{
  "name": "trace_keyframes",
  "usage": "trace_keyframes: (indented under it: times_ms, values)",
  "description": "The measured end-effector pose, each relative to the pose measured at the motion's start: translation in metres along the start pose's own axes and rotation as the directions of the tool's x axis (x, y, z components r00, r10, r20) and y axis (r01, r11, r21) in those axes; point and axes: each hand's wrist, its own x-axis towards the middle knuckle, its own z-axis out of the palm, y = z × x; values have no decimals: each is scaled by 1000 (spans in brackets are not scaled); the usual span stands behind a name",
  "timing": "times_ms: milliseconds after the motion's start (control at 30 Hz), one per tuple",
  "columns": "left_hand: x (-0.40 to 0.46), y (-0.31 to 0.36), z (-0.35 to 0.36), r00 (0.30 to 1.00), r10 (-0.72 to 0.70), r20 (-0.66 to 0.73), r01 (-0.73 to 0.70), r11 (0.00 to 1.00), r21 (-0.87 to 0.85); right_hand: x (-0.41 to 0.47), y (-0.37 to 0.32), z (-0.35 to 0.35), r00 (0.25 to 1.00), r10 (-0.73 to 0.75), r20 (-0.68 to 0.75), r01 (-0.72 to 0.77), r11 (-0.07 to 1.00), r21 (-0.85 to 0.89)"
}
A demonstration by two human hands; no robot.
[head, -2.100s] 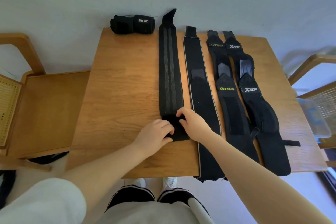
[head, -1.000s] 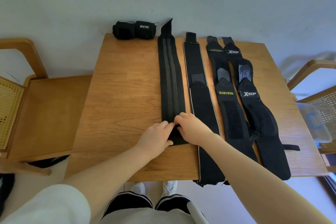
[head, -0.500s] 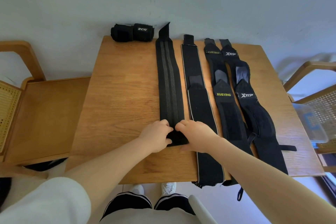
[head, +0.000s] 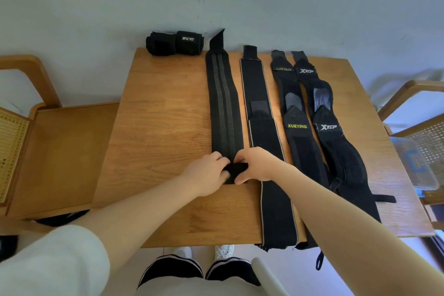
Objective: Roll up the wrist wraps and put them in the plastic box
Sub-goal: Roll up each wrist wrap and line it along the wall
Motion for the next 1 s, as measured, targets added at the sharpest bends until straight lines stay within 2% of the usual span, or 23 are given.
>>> trace_keyframes:
  times_ms: [100, 200, 300, 333, 400, 467, 567, 667, 800, 900, 1000]
  values:
    - [2, -1, 2, 1000, 2, -8, -1, 985, 170, 8, 2, -10, 997, 75, 19, -77, 991, 109]
    - [11, -1, -3, 1000, -8, -5, 9, 984, 179, 13, 3, -11, 993, 117, -3, -115, 982, 149]
    - [21, -1, -12, 994, -29, 101, 11, 985, 170, 10, 5, -8, 985, 134, -106, -119, 983, 140]
    - [25, -1, -16, 989, -48, 143, 25, 988, 155, 7, 4, -5, 978, 113, -174, -93, 989, 119]
    - [33, -3, -25, 975, -76, 211, 55, 993, 104, 1, 0, 2, 951, -7, -309, -9, 999, -48]
    - [39, -6, -32, 971, -98, 219, 96, 995, 21, -1, -3, 10, 921, -131, -367, 60, 978, -200]
    - [40, -10, -34, 976, -130, 177, 144, 987, -69, 0, 3, 9, 924, -206, -322, 84, 931, -355]
    - [39, -15, -29, 984, -151, 94, 152, 988, -12, 4, 6, 7, 933, -246, -263, 101, 879, -467]
    - [36, -15, -22, 983, -154, -104, 147, 987, -69, 13, 4, 1, 941, -244, -234, 107, 872, -478]
    - [33, -11, -15, 965, -74, -252, 78, 997, 4, 20, 3, -10, 964, -217, -156, 114, 862, -495]
    - [28, -9, -6, 971, -60, -234, 73, 996, 46, 28, 2, -22, 987, -151, -59, 117, 917, -382]
